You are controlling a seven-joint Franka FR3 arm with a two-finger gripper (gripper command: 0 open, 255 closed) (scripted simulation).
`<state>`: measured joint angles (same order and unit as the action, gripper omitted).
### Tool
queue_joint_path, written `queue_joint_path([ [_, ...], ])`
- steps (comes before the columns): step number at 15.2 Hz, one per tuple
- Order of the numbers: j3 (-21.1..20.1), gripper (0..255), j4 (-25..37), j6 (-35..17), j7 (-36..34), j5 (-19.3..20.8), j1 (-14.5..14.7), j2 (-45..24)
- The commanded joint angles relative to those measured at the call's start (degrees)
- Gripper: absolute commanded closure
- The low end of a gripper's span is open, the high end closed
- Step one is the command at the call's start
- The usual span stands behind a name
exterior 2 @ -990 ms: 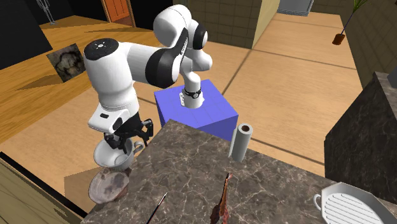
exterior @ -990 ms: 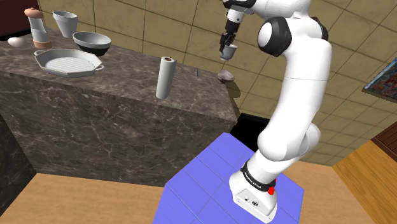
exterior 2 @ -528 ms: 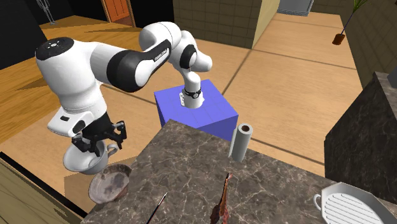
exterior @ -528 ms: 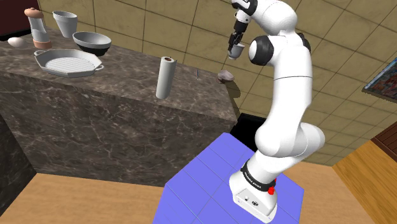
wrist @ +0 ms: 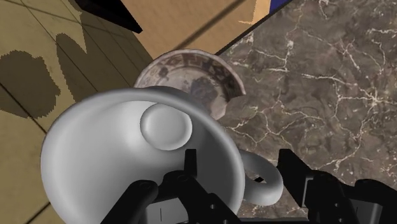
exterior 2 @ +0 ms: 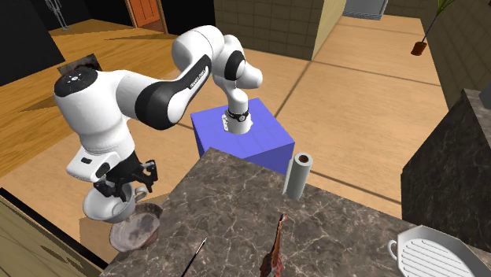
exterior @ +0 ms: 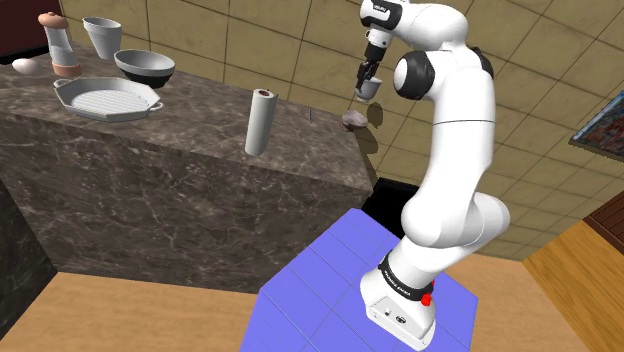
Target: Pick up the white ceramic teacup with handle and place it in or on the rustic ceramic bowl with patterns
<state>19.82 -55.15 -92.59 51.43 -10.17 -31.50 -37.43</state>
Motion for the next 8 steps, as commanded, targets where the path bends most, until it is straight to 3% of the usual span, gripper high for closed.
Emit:
queue_joint_path([
  [1, 0.0, 255, -2.0, -1.8, 0.0, 0.1, 0.3, 0.3],
  [8, 0.1, 255, -9.4, -7.9, 0.3, 0.2, 1.4, 1.4],
])
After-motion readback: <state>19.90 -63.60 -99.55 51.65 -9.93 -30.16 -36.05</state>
